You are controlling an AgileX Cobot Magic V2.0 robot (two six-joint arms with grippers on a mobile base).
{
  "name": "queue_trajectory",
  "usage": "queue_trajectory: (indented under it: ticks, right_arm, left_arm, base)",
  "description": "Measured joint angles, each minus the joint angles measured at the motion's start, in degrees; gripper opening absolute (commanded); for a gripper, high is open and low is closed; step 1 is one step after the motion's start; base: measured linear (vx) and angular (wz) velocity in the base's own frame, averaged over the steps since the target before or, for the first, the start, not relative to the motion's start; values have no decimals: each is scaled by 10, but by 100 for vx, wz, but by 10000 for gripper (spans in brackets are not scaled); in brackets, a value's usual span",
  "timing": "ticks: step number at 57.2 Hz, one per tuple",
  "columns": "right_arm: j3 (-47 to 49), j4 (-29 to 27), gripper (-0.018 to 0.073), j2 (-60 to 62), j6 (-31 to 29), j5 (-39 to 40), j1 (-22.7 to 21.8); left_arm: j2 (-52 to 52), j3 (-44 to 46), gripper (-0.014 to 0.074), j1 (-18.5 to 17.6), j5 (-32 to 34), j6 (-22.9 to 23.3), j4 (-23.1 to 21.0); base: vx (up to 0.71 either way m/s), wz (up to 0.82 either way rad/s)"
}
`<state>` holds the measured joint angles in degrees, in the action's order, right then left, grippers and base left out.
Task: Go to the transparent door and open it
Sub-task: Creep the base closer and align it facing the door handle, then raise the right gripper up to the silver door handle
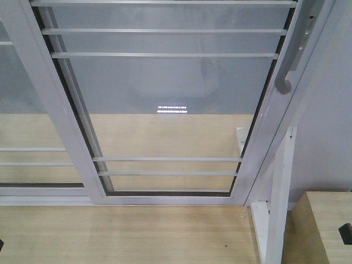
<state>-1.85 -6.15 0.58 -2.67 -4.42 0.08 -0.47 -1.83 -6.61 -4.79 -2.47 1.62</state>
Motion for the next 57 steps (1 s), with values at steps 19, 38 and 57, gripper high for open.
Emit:
queue_trajectory:
  ticks: [19, 38, 57]
  right_arm:
    - [10, -1, -1, -12, -19, 47, 0]
    - [174, 1, -1, -236, -24, 63, 0]
    - [342, 33, -1, -507, -48, 143, 0]
  left_arm:
    - [18, 0, 3, 0, 87, 38, -5]
    - [209, 133, 3, 0, 130, 43, -5]
    - [512, 280, 3, 0, 279, 43, -5]
  base:
    - [0, 0]
    - [0, 0]
    - [0, 0]
